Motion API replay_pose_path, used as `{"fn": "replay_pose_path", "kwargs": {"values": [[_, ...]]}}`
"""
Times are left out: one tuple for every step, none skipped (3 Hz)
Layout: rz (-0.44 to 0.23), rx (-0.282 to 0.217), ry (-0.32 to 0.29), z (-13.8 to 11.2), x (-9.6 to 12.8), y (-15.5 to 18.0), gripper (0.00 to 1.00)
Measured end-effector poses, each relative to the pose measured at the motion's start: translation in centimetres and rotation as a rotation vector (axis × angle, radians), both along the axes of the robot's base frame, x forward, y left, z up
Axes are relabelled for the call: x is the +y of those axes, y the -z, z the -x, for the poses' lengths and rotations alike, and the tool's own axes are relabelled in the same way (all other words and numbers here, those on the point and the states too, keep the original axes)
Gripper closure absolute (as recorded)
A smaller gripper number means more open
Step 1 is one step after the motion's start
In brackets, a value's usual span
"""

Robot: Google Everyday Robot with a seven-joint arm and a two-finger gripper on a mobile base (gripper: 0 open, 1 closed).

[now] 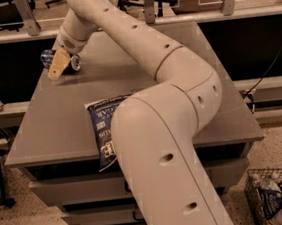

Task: Pick pepsi can

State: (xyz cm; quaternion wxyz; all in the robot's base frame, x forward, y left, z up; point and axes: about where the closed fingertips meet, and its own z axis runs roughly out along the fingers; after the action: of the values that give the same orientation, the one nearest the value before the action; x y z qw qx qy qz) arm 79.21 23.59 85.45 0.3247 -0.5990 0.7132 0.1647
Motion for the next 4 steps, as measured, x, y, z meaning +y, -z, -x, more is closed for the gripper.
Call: {"fn": "replay_pose_path", "kwargs": {"values": [[0.034,-0.002,-0.016,0.6,-0.1,0.1,0.41],[0.037,-0.029,-0.019,1.1,-1.0,-1.1,0.64],[0.013,-0.087,-0.009,1.6,-2.7,-3.8,0.88],[-0.049,-0.141,0.022,2.5,-6.0,-7.0,1.0]]}}
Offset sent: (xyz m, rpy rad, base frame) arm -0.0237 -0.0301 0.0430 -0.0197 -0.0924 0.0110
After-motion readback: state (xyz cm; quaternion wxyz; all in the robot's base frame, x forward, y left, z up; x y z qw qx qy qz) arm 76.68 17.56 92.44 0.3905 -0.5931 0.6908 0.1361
